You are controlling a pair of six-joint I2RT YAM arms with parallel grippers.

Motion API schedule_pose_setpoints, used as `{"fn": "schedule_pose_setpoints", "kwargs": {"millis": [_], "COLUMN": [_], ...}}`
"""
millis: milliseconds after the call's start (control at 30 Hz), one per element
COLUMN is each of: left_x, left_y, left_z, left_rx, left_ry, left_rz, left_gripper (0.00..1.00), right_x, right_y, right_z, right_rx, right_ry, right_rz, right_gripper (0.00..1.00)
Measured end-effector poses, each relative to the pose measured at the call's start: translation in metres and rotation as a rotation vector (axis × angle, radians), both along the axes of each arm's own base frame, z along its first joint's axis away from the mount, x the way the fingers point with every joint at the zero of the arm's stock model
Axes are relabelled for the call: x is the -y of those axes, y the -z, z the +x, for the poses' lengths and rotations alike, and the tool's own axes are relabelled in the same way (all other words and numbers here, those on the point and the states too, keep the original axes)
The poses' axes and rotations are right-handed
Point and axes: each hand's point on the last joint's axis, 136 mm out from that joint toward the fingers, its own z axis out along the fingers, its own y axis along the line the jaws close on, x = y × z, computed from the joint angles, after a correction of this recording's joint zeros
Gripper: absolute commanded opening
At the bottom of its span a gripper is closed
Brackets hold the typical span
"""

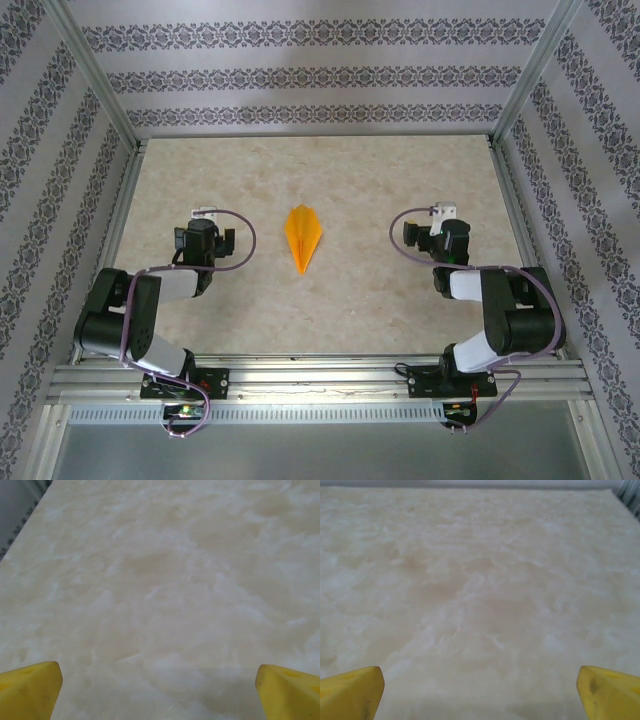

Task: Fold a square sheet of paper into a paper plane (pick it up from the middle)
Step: Reset both arms

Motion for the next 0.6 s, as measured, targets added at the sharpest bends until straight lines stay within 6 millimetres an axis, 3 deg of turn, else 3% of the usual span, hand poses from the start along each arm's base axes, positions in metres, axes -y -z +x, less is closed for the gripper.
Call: {"fn": "schedule_pose_setpoints", "kwargs": {"millis": [67,167,300,600], "left_x": [0.001,-0.004,-0.013,-0.017], "left_y": [-0.001,-0.004,0.011,-0.004], "left_z": [0.005,0.007,-0.004,0.002], "left_rx": [0.025,0.098,0.097,0.176], "left_ry": [0.024,0.054,0.024,0.001], "left_rz": [-0.028,-0.078,-0.104,-0.114], "left_gripper": [0.99,0.99,0.99,0.99], "right_x": [-0.001,-0.001,0.000,0.002], "right_y": [0.003,-0.011,-0.017,-0.025], "right_z": [-0.001,0.005,0.008,0.010], "right_rx": [-0.003,0.061,0.089,0.120], "right_ry": [-0.003,-0.002,0.000,0.014], "right_rz": [0.003,0.005,0.005,-0.002], "right_gripper": [0.98,0.98,0.98,0.98]}}
